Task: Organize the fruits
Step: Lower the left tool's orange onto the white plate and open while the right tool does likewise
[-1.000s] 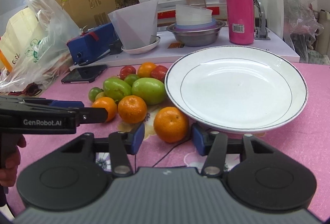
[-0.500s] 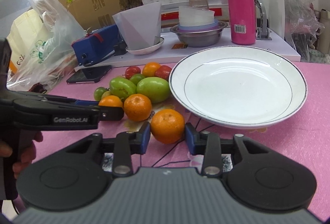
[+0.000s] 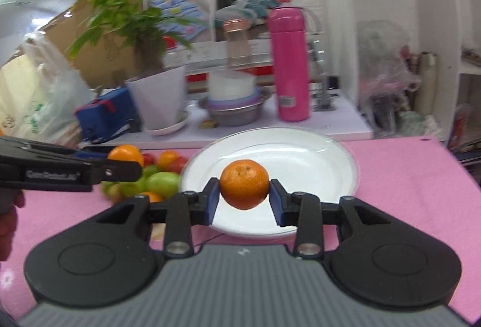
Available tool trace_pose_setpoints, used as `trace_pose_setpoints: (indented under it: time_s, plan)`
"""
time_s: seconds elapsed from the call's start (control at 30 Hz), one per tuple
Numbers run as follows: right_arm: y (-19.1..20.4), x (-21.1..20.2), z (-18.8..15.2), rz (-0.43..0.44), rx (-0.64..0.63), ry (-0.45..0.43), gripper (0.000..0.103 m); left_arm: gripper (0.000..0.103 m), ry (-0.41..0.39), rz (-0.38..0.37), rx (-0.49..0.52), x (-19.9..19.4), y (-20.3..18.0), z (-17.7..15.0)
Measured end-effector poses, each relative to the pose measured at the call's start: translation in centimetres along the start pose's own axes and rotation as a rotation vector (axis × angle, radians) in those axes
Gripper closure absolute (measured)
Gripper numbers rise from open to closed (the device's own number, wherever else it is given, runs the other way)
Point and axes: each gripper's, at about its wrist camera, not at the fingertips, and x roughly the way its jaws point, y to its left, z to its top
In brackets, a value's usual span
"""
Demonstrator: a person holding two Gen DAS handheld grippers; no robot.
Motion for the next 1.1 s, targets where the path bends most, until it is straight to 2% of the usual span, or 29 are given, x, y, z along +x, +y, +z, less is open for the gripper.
trace_pose_setpoints:
  time_s: [0.17, 0.37, 0.83, 0.9, 0.97, 1.03, 1.07, 1.1]
  plan:
    - [-2.6, 1.6, 0.2, -0.079, -0.025, 0.018, 0.068, 0.067, 0.023, -0.034, 0.043, 3.7, -2.7, 1.7]
    - [-3.6, 4.2, 0.1, -0.065, -0.048, 0.059, 0.068, 0.067, 0.080, -0.031, 0.062, 8.4, -3.8, 1.7]
    - [-4.4, 7.4, 0.2, -0.071, -0.076, 0.112, 0.067, 0.067, 0.126, -0.024, 0.093, 11.6, -3.7, 1.3]
    - [-4.3, 7.5, 0.2, -0.073, -0.085, 0.115, 0.066, 0.065, 0.111, -0.017, 0.104, 11.5, -3.8, 1.1]
    - [-4.1, 7.3, 0.1, -0.082, -0.099, 0.099, 0.051, 0.051, 0.095, -0.016, 0.097, 11.0, -3.7, 1.2]
    - [-3.9, 6.6, 0.2, -0.088, -0.110, 0.068, 0.044, 0.035, 0.055, 0.012, 0.087, 9.6, -3.5, 1.4]
    - [-3.9, 6.2, 0.2, -0.088, -0.110, 0.054, 0.036, 0.030, 0.035, 0.019, 0.082, 8.7, -3.3, 1.4]
    - [-3.8, 5.7, 0.3, -0.085, -0.108, 0.043, 0.030, 0.017, 0.017, 0.016, 0.068, 7.8, -3.0, 1.4]
